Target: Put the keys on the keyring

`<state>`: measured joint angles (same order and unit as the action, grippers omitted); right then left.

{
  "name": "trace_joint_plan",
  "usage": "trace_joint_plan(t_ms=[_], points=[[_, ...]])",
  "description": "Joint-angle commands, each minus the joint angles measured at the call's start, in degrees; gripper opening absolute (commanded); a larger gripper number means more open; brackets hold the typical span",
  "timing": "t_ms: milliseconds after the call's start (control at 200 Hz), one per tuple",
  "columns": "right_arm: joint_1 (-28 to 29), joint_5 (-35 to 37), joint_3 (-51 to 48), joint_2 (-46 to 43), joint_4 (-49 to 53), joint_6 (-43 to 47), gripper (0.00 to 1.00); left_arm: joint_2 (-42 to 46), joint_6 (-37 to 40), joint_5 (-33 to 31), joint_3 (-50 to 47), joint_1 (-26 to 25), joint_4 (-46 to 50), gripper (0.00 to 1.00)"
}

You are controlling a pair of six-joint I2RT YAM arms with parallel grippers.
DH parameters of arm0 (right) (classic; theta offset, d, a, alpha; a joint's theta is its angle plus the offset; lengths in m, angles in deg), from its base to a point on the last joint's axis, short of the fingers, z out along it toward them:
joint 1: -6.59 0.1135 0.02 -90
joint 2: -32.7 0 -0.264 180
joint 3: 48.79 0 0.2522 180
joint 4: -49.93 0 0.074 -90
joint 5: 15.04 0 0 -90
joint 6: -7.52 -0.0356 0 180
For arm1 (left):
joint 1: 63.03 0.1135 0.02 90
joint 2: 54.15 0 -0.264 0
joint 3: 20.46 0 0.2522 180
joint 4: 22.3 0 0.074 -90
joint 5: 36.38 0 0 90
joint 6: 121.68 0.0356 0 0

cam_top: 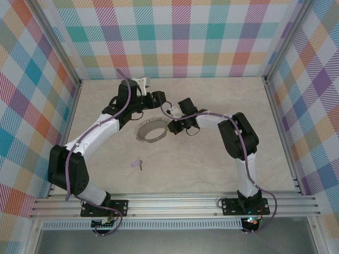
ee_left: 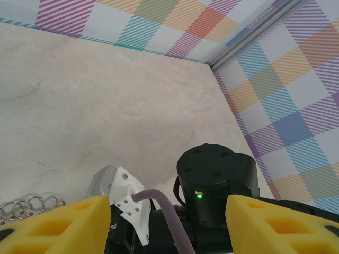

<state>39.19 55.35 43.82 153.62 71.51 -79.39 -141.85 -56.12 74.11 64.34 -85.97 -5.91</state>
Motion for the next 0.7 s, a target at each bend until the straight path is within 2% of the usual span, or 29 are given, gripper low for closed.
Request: trace_joint_plan(t_ms=[0,695], points=[[-0.25,-2.63,0.78,0.17,-0.61,-0.19,0.00,-0.41,0.04,1.13,-0.03,0.71,-1.96,0.59],[-1.87,-8.75,-1.76,-1.96,-5.77,-4.40,0.00,-0.11,0.31,0.92,0.20,0.78,-1.47,0.59]])
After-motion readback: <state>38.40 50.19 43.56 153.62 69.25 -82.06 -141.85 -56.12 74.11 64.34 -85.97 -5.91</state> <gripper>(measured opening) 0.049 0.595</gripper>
